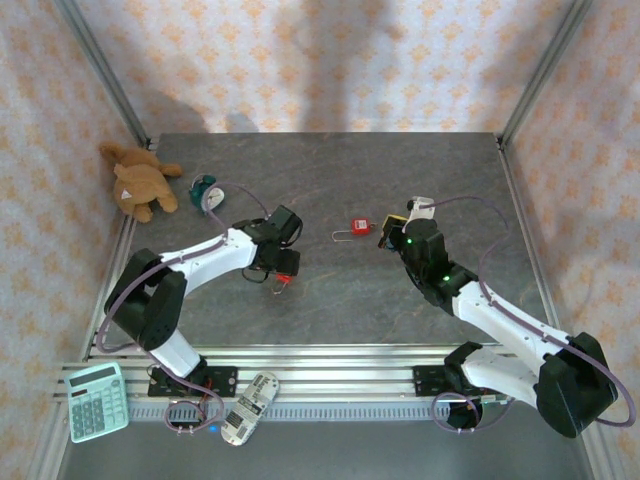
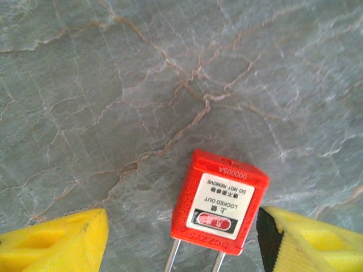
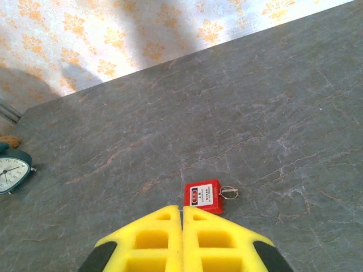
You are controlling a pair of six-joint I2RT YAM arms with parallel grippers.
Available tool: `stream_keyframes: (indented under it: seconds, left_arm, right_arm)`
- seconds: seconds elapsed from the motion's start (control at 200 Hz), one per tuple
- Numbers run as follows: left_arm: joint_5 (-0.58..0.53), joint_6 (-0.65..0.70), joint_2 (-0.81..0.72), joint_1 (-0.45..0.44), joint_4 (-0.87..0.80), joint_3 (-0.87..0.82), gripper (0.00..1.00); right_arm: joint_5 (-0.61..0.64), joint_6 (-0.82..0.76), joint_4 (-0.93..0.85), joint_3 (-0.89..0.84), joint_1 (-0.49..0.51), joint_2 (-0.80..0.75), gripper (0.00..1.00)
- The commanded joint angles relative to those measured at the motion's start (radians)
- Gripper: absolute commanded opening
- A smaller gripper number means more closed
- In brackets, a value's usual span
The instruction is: Unlock with the key
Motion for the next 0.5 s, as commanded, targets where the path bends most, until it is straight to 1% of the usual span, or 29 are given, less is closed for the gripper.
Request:
stream_keyframes:
  seconds: [0.0, 0.135, 0.23, 0.38, 0.496]
  left_arm:
    - [0.005, 0.097, 0.035, -0.016, -0.119, 0.066, 0.7]
    - [0.021, 0.135, 0.071, -0.037, -0.152, 0.11, 0.69]
    - [0.041, 0.138, 0.1, -0.041, -0.155, 0.126, 0.69]
    - [-0.027, 0.136, 0.136, -0.042, -0.167, 0.131, 0.67]
    - [0.001, 0.127, 0.147, -0.045, -0.154, 0.119, 0.64]
  right_arm:
    - [0.024, -0.016, 0.007, 0.019, 0.001, -0.007, 0.04]
    - [0.025, -0.017, 0.016, 0.017, 0.001, 0.001, 0.04]
    - [0.023, -0.022, 0.015, 0.019, 0.001, 0.007, 0.04]
    - [0.031, -0.029, 0.017, 0.016, 0.002, 0.003, 0.04]
    - [0.029, -0.031, 0.015, 0.017, 0.002, 0.01, 0.04]
